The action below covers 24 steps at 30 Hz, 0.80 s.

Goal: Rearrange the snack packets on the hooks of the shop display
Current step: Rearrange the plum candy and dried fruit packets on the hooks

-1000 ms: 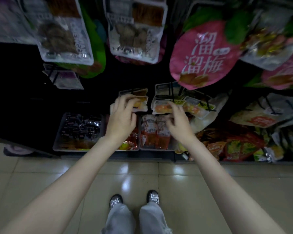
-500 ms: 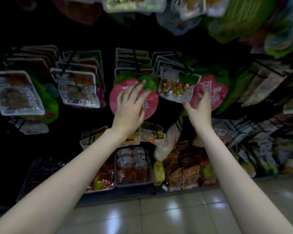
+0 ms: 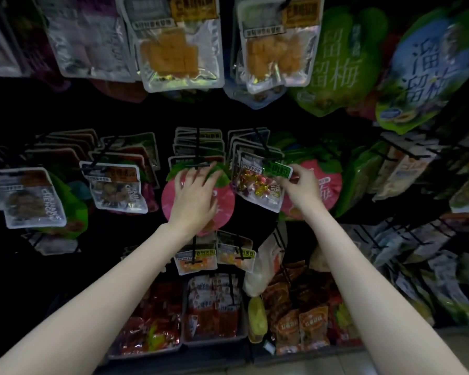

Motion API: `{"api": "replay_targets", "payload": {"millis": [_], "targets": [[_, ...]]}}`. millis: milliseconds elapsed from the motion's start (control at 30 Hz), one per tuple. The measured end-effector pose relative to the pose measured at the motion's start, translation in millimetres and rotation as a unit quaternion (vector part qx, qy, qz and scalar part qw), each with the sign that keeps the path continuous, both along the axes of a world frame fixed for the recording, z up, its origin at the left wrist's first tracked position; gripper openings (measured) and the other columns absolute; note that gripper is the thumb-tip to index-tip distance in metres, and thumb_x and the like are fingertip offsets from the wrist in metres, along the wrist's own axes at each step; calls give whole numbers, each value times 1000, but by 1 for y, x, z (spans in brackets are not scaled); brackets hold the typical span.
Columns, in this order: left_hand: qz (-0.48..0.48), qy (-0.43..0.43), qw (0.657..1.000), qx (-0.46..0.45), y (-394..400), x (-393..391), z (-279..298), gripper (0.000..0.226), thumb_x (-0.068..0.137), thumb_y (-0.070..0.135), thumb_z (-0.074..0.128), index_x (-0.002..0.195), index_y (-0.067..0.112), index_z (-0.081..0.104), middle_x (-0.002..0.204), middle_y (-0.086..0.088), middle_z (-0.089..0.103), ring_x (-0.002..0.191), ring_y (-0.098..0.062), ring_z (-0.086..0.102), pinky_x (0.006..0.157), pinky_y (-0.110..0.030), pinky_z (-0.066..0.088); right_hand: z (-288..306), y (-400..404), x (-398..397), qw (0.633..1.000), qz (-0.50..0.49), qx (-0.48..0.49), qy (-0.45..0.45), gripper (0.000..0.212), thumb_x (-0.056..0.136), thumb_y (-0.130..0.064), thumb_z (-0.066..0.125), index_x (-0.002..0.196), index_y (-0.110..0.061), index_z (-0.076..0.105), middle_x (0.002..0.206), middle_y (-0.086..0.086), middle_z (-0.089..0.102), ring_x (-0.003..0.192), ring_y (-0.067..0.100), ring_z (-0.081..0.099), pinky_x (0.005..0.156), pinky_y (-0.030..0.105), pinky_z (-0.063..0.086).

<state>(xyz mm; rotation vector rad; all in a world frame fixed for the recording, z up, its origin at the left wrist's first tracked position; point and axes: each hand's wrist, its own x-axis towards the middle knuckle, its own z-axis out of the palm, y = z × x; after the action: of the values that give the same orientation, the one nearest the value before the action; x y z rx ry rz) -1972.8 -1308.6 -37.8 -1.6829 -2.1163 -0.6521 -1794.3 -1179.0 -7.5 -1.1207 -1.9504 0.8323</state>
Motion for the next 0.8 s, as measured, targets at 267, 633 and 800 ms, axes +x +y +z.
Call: {"api": "replay_targets", "payload": {"millis": [267,633,800], "targets": [[21,4,1000,-12,3,-1,3,51,85,11,57,135,12,47,136,-9,50,122,-37,42,108,-48,16,13,10,10,996,44,31,-76,33,88,-17,62,119,-5,59,109,10,65,95,26,61,71,28,42],[-43,-17,998,48,6,-2,20,53,79,0,63,130,12,52,67,-3,62,65,-30,61,74,-42,42,93,0,16,987,14,155,39,38,88,-23,63,122,-9,53,114,3,56,108,16,53,81,15,38],[-26,34,993,110,0,6,13,55,73,4,70,125,9,54,76,-1,65,67,-25,64,70,-38,48,147,8,-19,981,22,150,120,69,82,-32,70,137,-10,34,135,7,46,125,20,43,94,25,36]]}}
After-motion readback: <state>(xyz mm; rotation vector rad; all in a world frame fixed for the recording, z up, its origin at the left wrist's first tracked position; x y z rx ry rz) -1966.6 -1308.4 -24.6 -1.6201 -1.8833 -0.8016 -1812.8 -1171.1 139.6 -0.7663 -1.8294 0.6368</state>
